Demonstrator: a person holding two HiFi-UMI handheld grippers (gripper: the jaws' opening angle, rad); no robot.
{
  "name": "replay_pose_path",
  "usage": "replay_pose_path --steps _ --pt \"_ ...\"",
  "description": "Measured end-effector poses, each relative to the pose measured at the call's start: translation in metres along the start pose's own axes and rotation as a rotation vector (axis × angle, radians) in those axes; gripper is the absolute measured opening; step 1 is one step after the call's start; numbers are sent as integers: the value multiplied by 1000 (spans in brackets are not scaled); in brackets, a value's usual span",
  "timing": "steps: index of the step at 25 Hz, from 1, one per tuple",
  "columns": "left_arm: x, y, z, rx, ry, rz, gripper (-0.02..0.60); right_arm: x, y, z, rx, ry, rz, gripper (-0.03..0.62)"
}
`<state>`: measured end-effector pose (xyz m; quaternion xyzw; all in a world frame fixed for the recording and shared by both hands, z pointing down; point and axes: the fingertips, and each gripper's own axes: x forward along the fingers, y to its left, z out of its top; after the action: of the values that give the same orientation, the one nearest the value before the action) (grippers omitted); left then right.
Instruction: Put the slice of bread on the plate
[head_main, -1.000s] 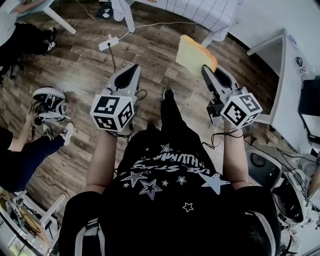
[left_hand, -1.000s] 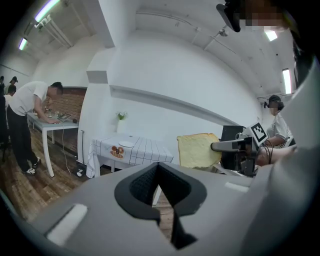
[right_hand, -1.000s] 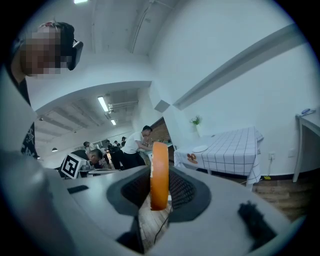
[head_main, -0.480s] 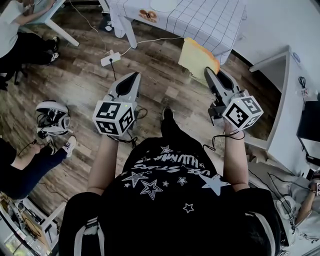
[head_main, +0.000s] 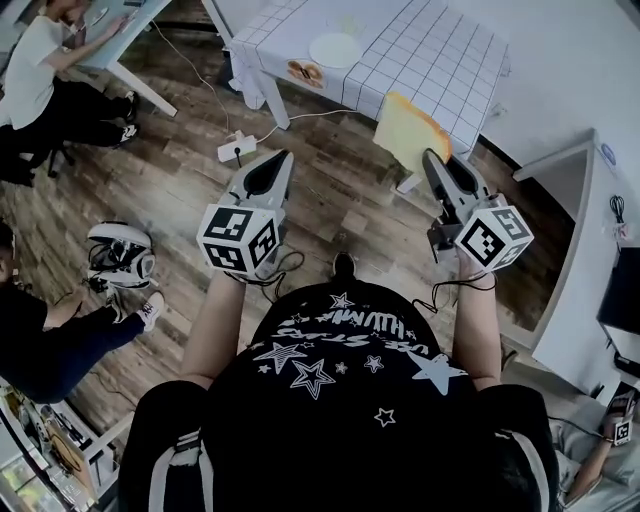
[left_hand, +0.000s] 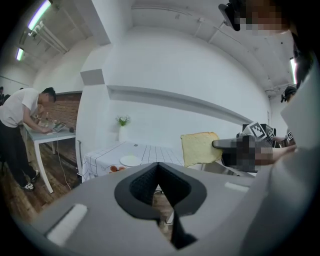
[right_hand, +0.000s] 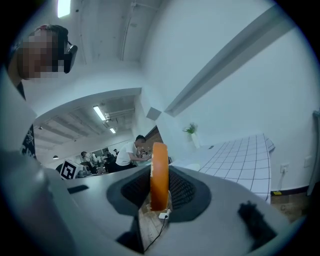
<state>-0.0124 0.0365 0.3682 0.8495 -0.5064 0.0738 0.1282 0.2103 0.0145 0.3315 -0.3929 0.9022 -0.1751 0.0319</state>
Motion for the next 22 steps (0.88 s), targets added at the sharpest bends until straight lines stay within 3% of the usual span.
replay_pose_path --steps 9,17,22 --pt "49 -3 2 -12 15 9 8 32 -38 0 25 41 34 98" --pt "40 15 -4 -37 23 51 8 64 -29 -7 23 68 102 98" --pt "46 37 4 -46 -1 70 8 88 -31 -8 12 98 98 98"
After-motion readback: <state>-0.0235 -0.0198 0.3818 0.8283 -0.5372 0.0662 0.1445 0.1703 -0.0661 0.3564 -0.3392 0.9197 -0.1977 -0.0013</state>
